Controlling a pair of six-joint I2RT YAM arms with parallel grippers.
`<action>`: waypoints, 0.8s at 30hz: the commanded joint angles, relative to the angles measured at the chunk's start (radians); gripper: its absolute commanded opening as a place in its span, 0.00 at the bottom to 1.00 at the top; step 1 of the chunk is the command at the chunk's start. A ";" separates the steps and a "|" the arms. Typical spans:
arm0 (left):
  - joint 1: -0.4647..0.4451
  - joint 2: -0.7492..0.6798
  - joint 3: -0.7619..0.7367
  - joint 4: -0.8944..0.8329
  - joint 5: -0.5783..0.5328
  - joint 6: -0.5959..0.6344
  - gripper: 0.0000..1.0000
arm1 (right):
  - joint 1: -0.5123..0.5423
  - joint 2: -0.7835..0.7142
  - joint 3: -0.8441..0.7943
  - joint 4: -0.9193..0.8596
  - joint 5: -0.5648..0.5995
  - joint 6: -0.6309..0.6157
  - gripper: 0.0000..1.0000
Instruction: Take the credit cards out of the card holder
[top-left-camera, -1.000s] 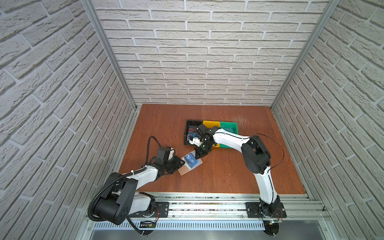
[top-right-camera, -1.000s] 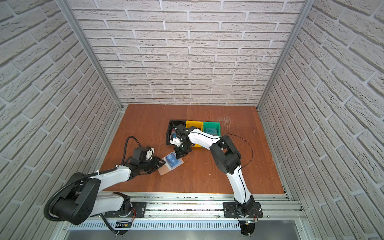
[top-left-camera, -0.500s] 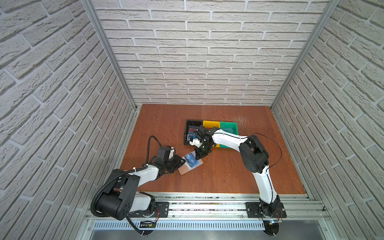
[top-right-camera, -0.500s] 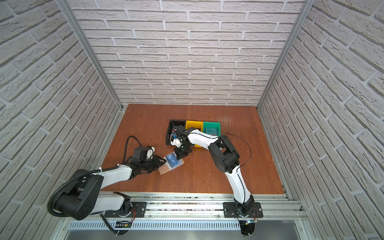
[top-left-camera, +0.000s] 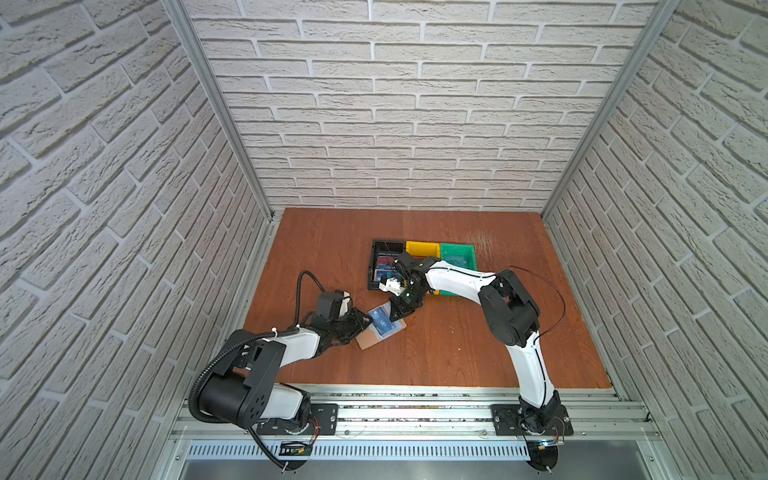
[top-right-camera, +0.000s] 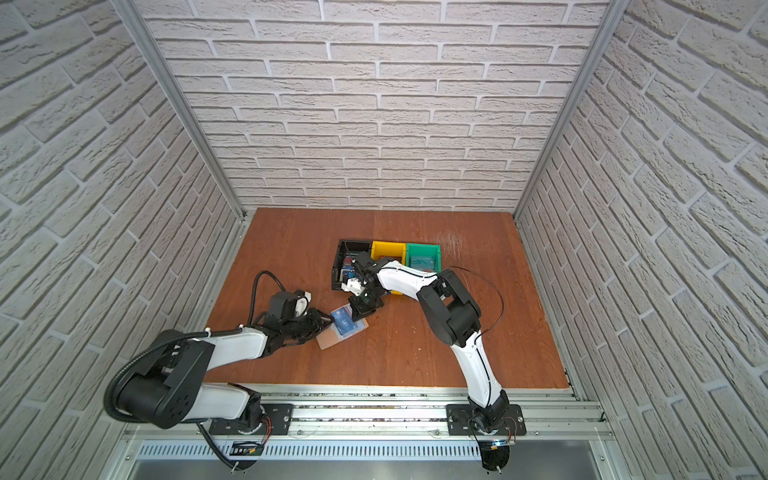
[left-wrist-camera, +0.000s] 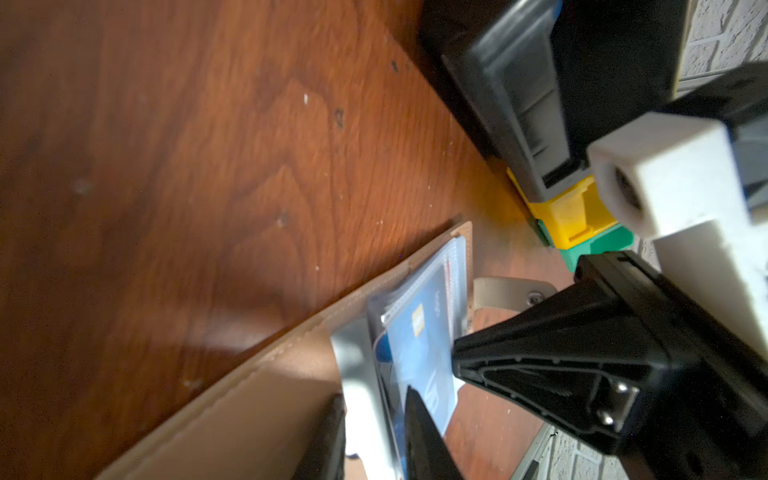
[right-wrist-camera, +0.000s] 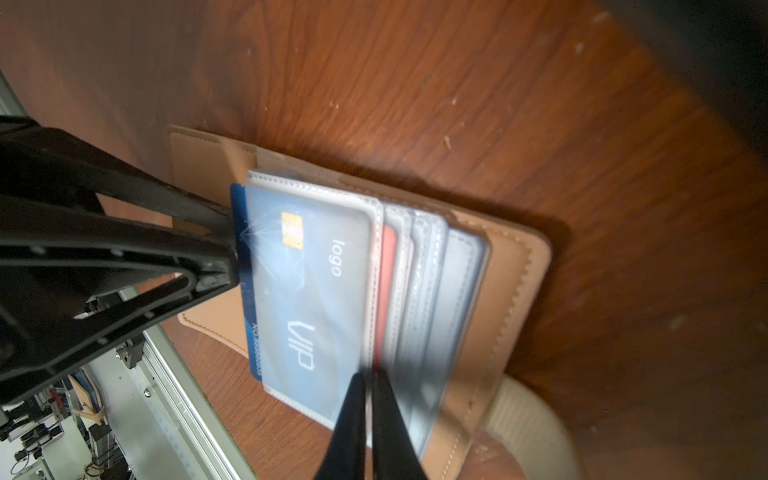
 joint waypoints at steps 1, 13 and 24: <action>-0.016 0.037 0.011 0.026 -0.012 -0.005 0.25 | 0.008 -0.004 -0.031 0.003 0.022 0.006 0.09; -0.022 0.052 -0.004 0.052 -0.006 -0.018 0.15 | 0.008 0.001 -0.032 -0.002 0.022 0.006 0.09; -0.020 0.028 -0.030 0.043 -0.011 -0.020 0.13 | 0.006 0.012 -0.031 -0.011 0.019 0.009 0.09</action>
